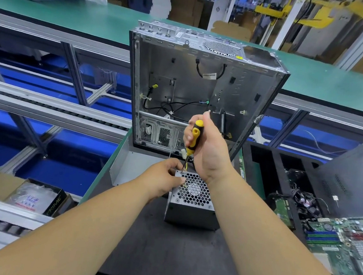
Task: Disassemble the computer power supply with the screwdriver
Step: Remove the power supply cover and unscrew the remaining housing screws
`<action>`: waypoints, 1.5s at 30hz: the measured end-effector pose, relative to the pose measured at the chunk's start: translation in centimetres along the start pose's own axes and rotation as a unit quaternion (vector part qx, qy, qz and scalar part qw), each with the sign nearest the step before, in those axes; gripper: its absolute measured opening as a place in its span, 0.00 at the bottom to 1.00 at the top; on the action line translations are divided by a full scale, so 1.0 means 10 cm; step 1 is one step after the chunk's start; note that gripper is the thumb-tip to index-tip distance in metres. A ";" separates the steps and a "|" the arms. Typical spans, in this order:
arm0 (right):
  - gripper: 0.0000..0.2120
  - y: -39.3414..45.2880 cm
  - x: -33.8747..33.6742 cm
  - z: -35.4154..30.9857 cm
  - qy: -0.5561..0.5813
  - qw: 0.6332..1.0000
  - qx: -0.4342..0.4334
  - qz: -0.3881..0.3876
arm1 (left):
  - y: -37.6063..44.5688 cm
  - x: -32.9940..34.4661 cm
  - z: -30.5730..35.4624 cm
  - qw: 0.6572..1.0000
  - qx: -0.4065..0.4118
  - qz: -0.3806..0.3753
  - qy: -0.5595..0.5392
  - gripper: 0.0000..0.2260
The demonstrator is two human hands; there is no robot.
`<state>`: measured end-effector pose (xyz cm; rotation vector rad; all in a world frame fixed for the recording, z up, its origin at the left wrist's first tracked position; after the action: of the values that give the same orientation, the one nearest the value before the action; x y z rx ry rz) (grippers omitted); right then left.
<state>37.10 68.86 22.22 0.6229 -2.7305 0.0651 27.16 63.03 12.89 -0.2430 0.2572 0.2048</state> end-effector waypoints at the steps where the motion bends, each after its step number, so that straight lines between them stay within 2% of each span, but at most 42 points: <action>1: 0.14 0.00 0.01 -0.01 -0.008 1.000 -0.001 -0.002 | -0.01 0.00 0.00 1.000 0.000 -0.001 -0.003 0.05; 9: 0.14 0.00 -0.04 -0.09 -0.019 0.999 0.017 0.042 | -0.04 0.01 0.01 1.000 0.001 0.007 0.007 0.06; 16: 0.27 -0.01 0.04 -0.05 0.000 0.999 0.026 0.028 | -0.07 0.02 0.01 1.000 0.000 0.009 0.000 0.06; 18: 0.26 -0.01 0.06 -0.04 0.009 1.000 0.022 0.013 | -0.08 0.01 0.01 1.000 -0.002 0.011 -0.003 0.05; 21: 0.16 -0.02 0.04 -0.04 -0.017 1.000 0.010 0.007 | -0.09 0.01 0.02 1.000 -0.004 0.010 -0.007 0.05; 27: 0.14 -0.03 -0.04 -0.08 -0.054 0.998 0.002 0.041 | -0.09 0.01 0.02 1.000 -0.002 0.009 -0.001 0.06; 36: 0.28 0.00 0.01 -0.04 -0.003 0.998 0.041 0.046 | -0.10 0.02 0.02 1.000 -0.011 0.005 -0.025 0.07; 39: 0.26 0.00 0.01 -0.02 0.010 0.999 0.031 0.036 | -0.09 0.01 0.01 1.000 -0.008 0.004 -0.024 0.06; 43: 0.14 -0.02 -0.01 -0.03 0.019 0.999 0.023 0.025 | -0.07 0.01 0.00 1.000 -0.006 0.006 -0.019 0.06; 45: 0.13 -0.01 -0.02 -0.04 0.018 0.999 0.023 0.035 | -0.06 0.01 0.00 1.000 -0.004 0.007 -0.017 0.07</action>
<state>37.49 68.91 22.51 0.5335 -2.7218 0.1537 27.39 62.47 12.95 -0.2452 0.2245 0.2227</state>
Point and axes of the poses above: each hand's wrist, its own y-axis towards the middle knuckle, its own x-axis out of the palm, z = x × y, the point moved 2 cm from there along y, towards the middle knuckle, and after that the axes turned 5 degrees about z, right-handed, at the moved point
